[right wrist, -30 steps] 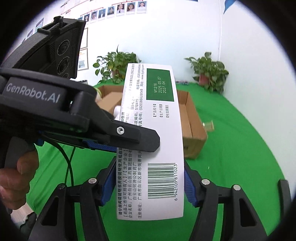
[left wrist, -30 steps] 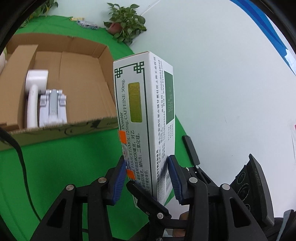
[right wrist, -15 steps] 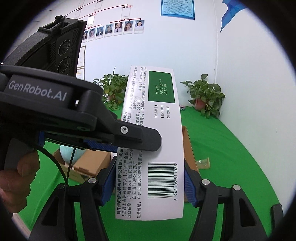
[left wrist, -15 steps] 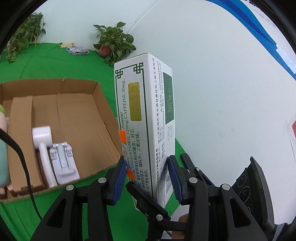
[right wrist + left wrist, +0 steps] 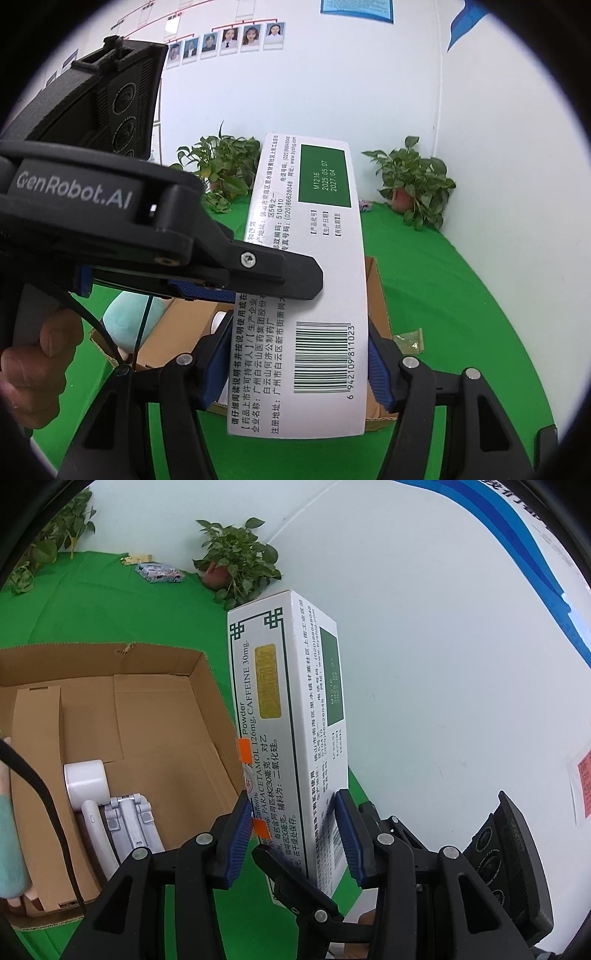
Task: Organize objects
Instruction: 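Carry the medicine box over the tray beside the phone stand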
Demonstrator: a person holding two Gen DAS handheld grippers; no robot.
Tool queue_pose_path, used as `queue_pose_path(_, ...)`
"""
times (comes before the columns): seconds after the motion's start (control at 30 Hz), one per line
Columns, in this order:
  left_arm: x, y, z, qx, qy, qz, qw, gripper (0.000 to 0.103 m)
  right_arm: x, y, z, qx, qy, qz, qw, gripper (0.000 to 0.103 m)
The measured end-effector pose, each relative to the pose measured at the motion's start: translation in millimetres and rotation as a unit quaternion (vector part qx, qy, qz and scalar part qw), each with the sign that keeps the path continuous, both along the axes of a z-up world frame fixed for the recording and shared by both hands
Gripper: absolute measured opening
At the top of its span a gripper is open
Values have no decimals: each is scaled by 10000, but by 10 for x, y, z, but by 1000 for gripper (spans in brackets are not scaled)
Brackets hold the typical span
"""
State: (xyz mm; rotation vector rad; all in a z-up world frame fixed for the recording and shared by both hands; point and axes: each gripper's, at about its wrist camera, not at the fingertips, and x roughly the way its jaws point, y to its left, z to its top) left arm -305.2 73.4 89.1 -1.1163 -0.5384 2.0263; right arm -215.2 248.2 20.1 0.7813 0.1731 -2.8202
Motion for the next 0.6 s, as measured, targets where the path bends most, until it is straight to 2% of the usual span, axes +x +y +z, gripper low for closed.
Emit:
queue_pose_path(0.17,-294,13,-375,-53,-257,42,9996,41,-154,12,-111,-113,-361,20,9993,62)
queue_pose_path(0.6,-763,165,-1243,-273,-1057,24,9940,41,-450,176,-764,-295,-1373,73,9901,62)
